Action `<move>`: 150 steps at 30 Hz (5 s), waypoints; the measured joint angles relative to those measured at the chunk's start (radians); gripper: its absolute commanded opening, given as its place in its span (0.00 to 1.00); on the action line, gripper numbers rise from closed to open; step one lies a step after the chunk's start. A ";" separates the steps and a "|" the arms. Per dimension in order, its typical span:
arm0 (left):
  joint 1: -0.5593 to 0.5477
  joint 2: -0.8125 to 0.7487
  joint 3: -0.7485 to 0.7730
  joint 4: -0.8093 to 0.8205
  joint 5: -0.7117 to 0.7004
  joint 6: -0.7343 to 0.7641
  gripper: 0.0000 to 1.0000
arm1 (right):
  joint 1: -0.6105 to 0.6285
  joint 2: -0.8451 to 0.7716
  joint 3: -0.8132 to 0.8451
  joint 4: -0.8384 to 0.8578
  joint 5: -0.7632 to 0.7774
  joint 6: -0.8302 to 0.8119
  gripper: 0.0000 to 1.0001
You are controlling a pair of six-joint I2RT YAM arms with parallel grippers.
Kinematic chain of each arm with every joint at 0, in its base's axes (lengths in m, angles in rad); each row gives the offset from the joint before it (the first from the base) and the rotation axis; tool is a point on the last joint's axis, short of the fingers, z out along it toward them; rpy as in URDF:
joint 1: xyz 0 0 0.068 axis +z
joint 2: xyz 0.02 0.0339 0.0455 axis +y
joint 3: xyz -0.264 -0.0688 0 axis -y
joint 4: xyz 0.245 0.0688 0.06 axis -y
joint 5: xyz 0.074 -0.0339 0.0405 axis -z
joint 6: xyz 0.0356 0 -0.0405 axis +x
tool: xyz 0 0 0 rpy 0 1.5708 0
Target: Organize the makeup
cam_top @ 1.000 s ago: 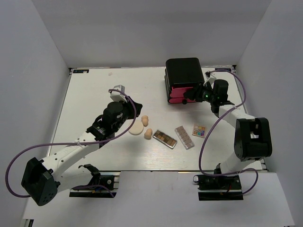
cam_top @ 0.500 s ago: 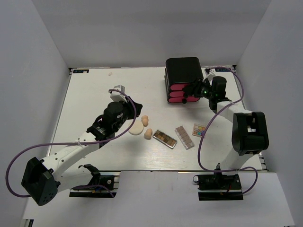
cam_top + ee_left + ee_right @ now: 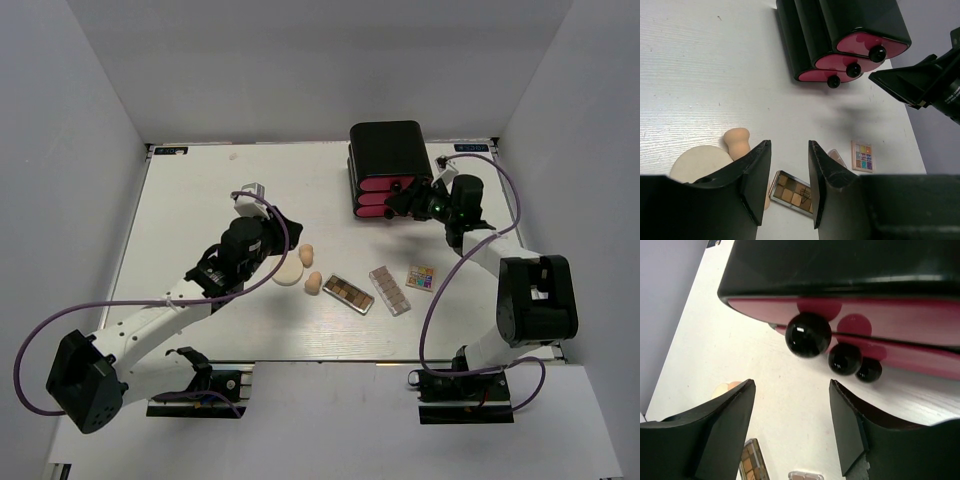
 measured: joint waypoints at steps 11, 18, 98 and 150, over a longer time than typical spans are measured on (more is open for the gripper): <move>0.000 0.009 0.000 -0.001 0.000 -0.008 0.48 | 0.000 0.011 -0.040 0.009 0.053 -0.006 0.68; 0.000 0.009 0.000 -0.002 0.000 -0.010 0.48 | 0.000 0.093 -0.015 0.010 0.109 -0.013 0.66; -0.013 0.852 0.653 -0.615 -0.069 0.067 0.61 | 0.018 -0.175 -0.359 0.144 0.124 0.103 0.75; -0.062 1.031 0.962 -0.020 0.368 0.278 0.55 | -0.052 -0.302 -0.415 -0.001 0.102 -0.028 0.79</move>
